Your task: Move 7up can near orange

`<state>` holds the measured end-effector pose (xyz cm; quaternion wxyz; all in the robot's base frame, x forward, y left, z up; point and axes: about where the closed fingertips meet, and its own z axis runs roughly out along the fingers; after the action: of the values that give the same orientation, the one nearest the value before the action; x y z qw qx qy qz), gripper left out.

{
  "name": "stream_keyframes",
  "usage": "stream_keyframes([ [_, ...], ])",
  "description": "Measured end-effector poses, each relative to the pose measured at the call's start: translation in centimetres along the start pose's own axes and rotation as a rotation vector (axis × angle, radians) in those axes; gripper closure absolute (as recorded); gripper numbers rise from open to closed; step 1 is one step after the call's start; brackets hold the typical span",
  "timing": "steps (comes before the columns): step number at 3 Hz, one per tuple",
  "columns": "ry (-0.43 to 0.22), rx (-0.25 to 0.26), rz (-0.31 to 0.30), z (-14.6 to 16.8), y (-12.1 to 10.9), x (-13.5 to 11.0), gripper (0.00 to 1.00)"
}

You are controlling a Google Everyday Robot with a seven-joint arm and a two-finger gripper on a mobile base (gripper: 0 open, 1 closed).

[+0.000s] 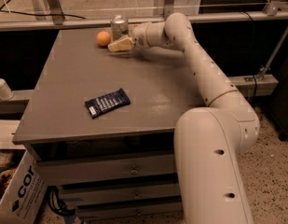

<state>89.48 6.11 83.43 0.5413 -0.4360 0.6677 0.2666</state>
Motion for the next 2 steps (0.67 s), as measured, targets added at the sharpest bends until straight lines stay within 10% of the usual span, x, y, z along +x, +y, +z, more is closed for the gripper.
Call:
stream_keyframes([
  [2, 0.007, 0.012, -0.005, -0.88, -0.55, -0.09, 0.00],
])
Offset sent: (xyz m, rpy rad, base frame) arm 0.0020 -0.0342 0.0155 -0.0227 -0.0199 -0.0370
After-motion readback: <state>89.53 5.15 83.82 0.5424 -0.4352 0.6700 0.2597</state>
